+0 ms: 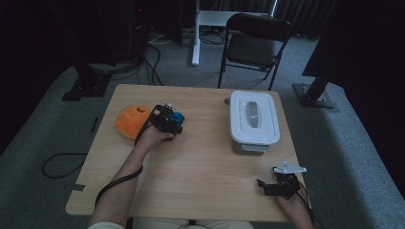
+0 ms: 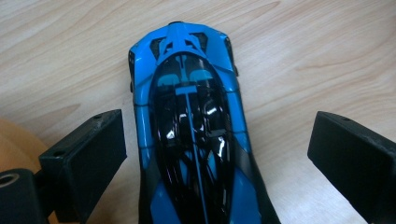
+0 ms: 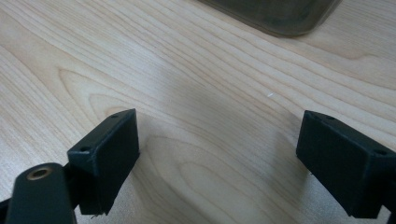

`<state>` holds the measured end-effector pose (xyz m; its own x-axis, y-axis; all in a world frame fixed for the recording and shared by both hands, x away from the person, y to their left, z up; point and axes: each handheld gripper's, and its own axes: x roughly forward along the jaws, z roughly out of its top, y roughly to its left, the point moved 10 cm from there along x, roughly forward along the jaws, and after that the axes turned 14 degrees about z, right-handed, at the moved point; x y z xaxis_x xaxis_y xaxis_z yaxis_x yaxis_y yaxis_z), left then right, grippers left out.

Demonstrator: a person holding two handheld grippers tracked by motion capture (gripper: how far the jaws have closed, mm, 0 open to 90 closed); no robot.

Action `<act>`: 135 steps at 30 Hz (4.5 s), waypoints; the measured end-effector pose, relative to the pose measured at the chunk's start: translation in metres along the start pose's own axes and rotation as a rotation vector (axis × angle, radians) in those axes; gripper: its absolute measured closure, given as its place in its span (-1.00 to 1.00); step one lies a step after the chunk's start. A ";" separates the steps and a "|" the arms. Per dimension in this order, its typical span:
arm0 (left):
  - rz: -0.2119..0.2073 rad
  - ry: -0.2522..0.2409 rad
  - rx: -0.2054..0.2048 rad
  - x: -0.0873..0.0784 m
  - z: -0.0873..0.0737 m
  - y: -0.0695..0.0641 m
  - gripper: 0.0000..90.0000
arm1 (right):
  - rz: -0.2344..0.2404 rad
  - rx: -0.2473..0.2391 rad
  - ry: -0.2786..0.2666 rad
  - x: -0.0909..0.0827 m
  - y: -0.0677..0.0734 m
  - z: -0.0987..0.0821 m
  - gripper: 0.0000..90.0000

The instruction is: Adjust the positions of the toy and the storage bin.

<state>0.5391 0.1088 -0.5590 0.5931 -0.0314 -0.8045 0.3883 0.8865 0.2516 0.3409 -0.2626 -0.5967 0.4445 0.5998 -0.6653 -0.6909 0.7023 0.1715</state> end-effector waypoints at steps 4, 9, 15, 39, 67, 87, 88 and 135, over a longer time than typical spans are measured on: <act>0.017 0.041 -0.012 0.008 -0.001 0.003 -0.89 | 0.000 0.000 0.000 0.000 0.000 0.000 -0.72; 0.021 0.075 -0.020 0.015 -0.004 0.005 -0.89 | 0.000 0.000 0.000 0.000 0.000 0.000 -0.72; -0.013 0.081 -0.026 0.019 -0.006 0.001 -0.81 | -0.001 0.000 0.000 0.000 0.000 0.000 -0.72; -0.013 0.109 -0.025 0.022 -0.012 0.001 -0.42 | -0.003 0.003 -0.001 0.000 0.000 0.000 -0.71; -0.120 0.028 0.134 -0.027 -0.020 -0.039 -0.42 | -0.005 0.006 -0.002 0.000 -0.001 0.000 -0.71; -0.133 0.023 0.229 -0.067 -0.066 -0.051 -0.42 | -0.007 0.007 -0.002 0.000 -0.001 0.000 -0.71; -0.135 0.017 0.227 -0.069 -0.068 -0.050 -0.42 | -0.007 0.007 -0.002 0.000 -0.001 0.000 -0.71; -0.166 -0.009 0.282 -0.116 -0.195 -0.007 -0.42 | -0.015 0.015 -0.004 0.000 -0.002 0.000 -0.71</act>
<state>0.3301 0.1965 -0.5724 0.5112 -0.1703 -0.8424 0.6598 0.7059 0.2577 0.3423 -0.2644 -0.5967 0.4573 0.5909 -0.6646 -0.6759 0.7167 0.1721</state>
